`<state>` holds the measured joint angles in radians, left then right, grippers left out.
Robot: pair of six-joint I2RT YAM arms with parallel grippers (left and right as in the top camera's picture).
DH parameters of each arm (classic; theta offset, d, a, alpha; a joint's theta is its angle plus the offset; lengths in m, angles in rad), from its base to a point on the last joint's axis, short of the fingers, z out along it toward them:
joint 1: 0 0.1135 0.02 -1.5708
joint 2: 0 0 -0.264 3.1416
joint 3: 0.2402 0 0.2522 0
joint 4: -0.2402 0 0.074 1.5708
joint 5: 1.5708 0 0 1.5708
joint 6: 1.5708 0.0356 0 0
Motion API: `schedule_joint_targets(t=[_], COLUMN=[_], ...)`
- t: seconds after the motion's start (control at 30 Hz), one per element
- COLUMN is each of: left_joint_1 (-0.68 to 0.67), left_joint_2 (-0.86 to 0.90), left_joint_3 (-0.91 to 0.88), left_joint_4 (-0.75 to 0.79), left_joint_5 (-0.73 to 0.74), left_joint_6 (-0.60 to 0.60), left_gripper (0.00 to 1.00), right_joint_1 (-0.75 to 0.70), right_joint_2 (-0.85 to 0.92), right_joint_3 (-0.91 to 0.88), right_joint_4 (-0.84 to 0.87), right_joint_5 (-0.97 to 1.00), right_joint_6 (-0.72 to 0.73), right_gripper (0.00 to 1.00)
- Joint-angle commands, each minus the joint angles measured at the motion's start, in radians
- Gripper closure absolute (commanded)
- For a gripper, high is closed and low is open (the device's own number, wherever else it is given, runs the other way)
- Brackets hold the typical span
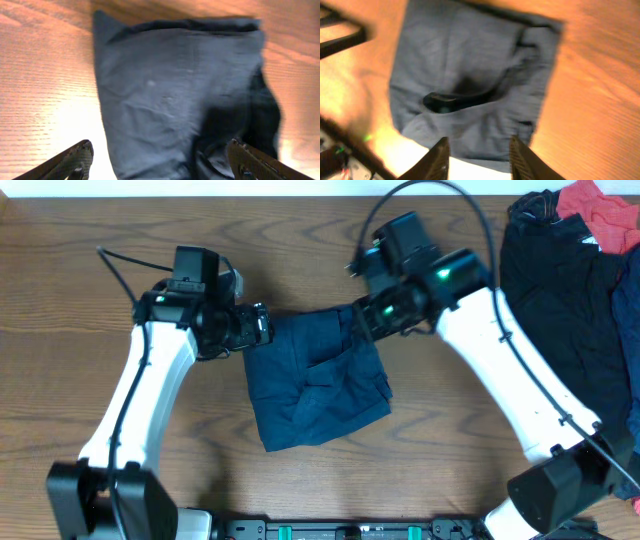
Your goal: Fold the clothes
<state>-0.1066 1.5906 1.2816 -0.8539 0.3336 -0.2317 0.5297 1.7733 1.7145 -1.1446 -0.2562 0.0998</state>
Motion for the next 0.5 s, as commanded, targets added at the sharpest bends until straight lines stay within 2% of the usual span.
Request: schedule_joint_targets(t=[0.0, 0.07, 0.2, 0.3, 0.37, 0.4, 0.43, 0.47], left_joint_1=[0.004, 0.005, 0.005, 0.005, 0.005, 0.005, 0.005, 0.005], left_joint_2=[0.070, 0.111, 0.193, 0.225, 0.234, 0.235, 0.235, 0.235], left_joint_3=[-0.014, -0.014, -0.014, -0.014, -0.014, -0.014, -0.014, -0.014], left_joint_4=[0.008, 0.011, 0.010, 0.006, 0.003, 0.002, -0.001, -0.003], left_joint_5=[-0.078, -0.084, -0.084, -0.083, -0.077, -0.076, -0.077, -0.076], left_joint_6=[0.005, 0.005, 0.005, 0.005, 0.005, 0.005, 0.005, 0.005], left_gripper=[0.13, 0.13, 0.13, 0.13, 0.13, 0.13, 0.13, 0.13], right_joint_1=[0.079, 0.117, 0.166, 0.177, 0.178, 0.177, 0.175, 0.173], right_joint_2=[0.063, 0.087, 0.145, 0.184, 0.214, 0.230, 0.240, 0.249], right_joint_3=[-0.034, -0.049, -0.089, -0.109, -0.114, -0.115, -0.115, -0.115], right_joint_4=[-0.005, 0.005, 0.064, 0.097, 0.098, 0.092, 0.077, 0.048], right_joint_5=[-0.008, 0.029, 0.077, 0.105, 0.190, 0.243, 0.286, 0.330], right_joint_6=[-0.024, 0.012, 0.045, 0.070, 0.128, 0.163, 0.196, 0.244], right_gripper=[0.57, 0.52, 0.38, 0.38, 0.50, 0.63, 0.84, 0.99])
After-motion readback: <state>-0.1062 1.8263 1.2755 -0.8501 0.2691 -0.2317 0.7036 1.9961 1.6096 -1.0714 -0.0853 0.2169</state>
